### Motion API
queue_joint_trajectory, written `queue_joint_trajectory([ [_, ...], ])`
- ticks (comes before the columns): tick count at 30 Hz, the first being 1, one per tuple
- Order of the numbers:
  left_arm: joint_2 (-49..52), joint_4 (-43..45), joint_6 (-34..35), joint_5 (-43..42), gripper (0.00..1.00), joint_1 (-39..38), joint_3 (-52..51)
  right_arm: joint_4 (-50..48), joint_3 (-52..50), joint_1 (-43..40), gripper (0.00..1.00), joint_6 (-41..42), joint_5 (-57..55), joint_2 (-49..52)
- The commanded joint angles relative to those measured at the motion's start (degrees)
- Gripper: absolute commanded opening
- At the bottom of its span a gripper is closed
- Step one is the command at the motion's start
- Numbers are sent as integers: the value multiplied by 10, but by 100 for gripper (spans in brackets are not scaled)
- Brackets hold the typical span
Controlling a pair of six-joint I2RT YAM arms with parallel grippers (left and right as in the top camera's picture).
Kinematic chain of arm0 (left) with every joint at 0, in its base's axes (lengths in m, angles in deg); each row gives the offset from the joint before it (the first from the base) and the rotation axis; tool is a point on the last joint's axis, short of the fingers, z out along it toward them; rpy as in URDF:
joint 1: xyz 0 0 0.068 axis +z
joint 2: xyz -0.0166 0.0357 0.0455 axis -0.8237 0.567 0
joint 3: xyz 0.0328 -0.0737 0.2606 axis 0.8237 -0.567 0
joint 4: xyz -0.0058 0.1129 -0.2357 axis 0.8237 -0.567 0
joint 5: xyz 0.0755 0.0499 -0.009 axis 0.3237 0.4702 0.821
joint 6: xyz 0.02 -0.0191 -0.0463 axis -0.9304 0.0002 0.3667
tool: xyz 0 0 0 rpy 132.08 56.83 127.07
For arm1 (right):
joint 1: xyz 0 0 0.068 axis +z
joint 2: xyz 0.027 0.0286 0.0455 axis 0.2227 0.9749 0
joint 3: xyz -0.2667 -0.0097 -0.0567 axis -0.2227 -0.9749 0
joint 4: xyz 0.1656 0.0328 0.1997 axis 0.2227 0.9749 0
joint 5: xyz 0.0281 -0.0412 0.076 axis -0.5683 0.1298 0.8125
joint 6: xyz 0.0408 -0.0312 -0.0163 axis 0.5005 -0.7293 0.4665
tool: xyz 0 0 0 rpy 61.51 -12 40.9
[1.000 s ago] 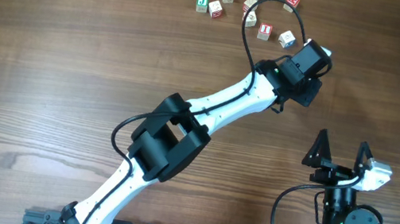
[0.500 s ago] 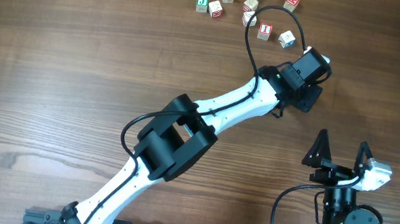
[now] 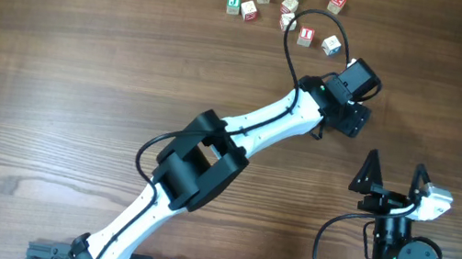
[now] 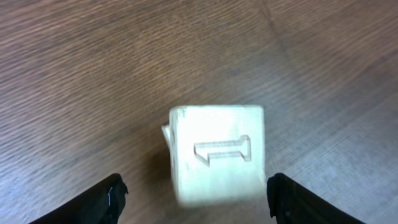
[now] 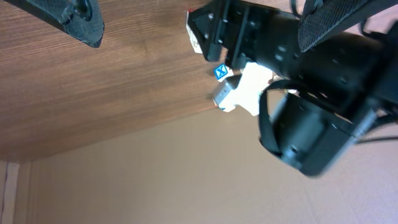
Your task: Form a tower
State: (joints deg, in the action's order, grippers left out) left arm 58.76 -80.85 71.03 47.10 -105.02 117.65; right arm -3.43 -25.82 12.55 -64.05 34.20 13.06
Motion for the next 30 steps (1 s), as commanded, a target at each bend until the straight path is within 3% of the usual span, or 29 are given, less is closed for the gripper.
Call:
queue_joint_trajectory([
  [1, -71, -40, -4, -4, 76, -3, -1, -3, -1, -2, 100, 3, -7, -4],
  [7, -118, -272, -78, 30, 76, 7, -1, -3, -1, -2, 100, 4, -7, -4],
  [9, -119, -324, -80, 120, 90, 7, -1, -3, -1, -2, 100, 4, -7, -4],
  [10, -119, -334, -88, 168, 100, 8, -2, -3, -1, -2, 100, 4, -7, -4],
  [14, -119, -317, -171, 332, 100, 29, -1, -3, -1, -2, 100, 3, -7, -4],
  [15, -120, -313, -163, 397, 100, 48, -1, -3, -1, -2, 100, 3, -7, -4],
  [17, -129, -313, -108, 435, 100, 92, -1, -29, -1, -3, 100, 3, -22, -4],
  [18, -142, -318, -41, 430, 100, 139, -1, -86, 0, -3, 100, 9, -25, -4],
  [20, -172, -320, 9, 301, 100, 236, -1, -237, 0, -3, 100, 32, 1, 2],
  [21, -187, -317, 14, 235, 100, 280, -1, -242, 2, -3, 100, 33, 1, 11],
  [24, -209, -318, 14, 184, 100, 327, -1, -220, 35, -2, 100, 30, 8, 63],
  [30, -259, -318, 14, 170, 100, 341, -1, -175, 205, -2, 100, -61, 94, 303],
])
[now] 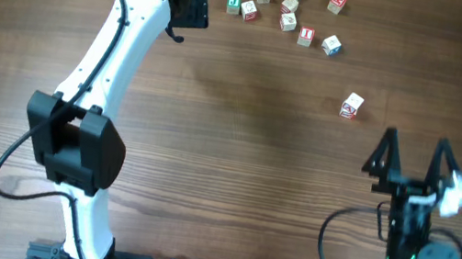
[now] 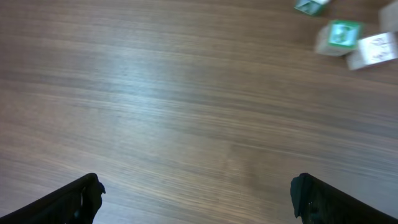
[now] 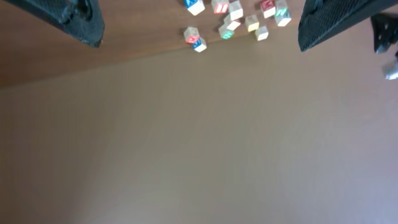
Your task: Form a tower
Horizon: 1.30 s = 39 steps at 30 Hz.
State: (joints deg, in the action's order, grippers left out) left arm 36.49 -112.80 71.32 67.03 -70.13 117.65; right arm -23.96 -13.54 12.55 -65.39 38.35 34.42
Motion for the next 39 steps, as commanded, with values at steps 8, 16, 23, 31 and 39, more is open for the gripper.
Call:
queue_joint_trajectory([
  [8, -62, 10, 28, -45, 100, 11, -1, 364, 450, -2, 100, -74, 151, 447],
  [16, -81, -3, 73, -56, 100, 68, -1, 244, 481, -3, 100, -15, 182, 562],
  [23, -81, -2, 78, -57, 100, 69, -1, 407, 716, 6, 100, -99, 155, 693],
  [31, -81, -1, 90, -78, 100, 69, -1, 659, 1062, 85, 100, -161, 61, 940],
  [39, -81, -44, 90, -78, 100, 69, -1, 708, 1185, 156, 100, -135, 50, 1134],
])
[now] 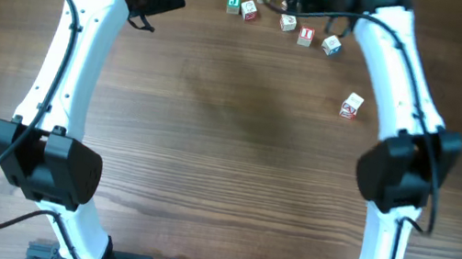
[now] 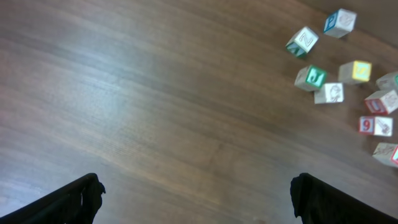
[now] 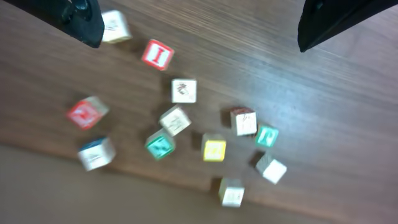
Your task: Form a tower
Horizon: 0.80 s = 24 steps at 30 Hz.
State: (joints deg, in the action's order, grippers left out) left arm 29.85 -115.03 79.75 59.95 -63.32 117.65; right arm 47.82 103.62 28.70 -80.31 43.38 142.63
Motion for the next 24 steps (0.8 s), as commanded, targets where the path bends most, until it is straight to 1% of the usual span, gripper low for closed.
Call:
queue_joint_trajectory([
  [1, -14, -29, 3, -7, 100, 1, -1, -20, 14, -5, 100, 15, -2, 67],
  [2, -14, -37, 2, -7, 100, 1, -1, -30, 14, -5, 100, 19, -20, 85],
  [4, -14, -44, 1, -7, 100, 1, -1, -34, 13, -6, 98, 68, -60, 106],
  [6, -14, -45, 1, -7, 100, 1, -1, -37, 13, -6, 87, 92, -61, 119],
  [8, -14, -44, 1, -7, 100, 1, -1, -38, 9, -6, 77, 93, -61, 133],
  [14, -14, -43, 1, -7, 100, 1, -1, -52, 9, -7, 77, 122, -62, 178],
  [17, -14, -42, 1, -7, 100, 1, -1, -54, 9, -7, 72, 122, -79, 193],
  [21, -14, -43, 1, -7, 100, 1, -1, -52, 9, -7, 51, 122, -81, 193],
  [22, -14, -43, 1, -7, 100, 1, -1, -48, 9, -7, 43, 122, -81, 192],
  [24, -14, -42, 1, -7, 100, 1, -1, -39, 9, -7, 30, 120, -80, 186],
])
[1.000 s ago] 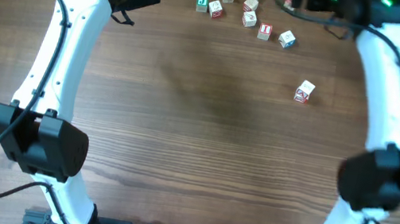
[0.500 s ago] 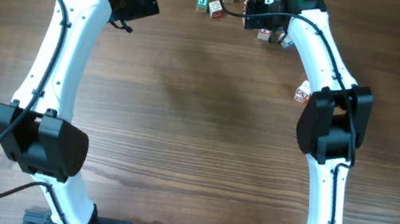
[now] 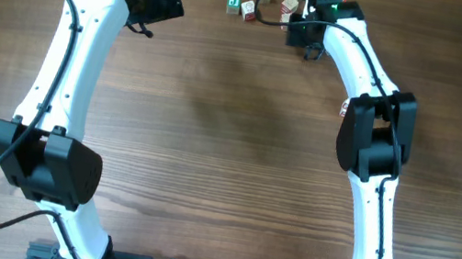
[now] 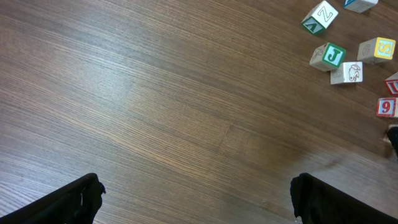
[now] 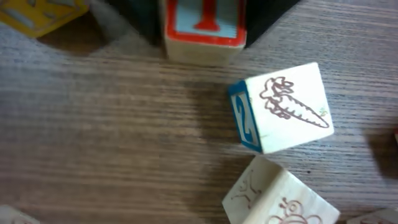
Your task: Form a tower
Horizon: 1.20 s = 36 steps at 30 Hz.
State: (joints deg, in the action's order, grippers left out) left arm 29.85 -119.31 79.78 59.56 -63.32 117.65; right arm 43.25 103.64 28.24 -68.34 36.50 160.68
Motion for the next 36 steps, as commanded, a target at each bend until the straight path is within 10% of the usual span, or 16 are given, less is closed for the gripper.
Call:
queue_joint_trajectory([
  [1, -14, 0, 1, -3, 100, 1, -1, 12, 9, -2, 23, 0, -12, -2],
  [20, -14, 13, 1, -3, 100, 1, -1, 430, 8, -67, 17, -43, -18, -353],
  [36, -14, 13, 1, -3, 100, 1, -1, 223, -294, -69, 30, 113, -18, -348],
])
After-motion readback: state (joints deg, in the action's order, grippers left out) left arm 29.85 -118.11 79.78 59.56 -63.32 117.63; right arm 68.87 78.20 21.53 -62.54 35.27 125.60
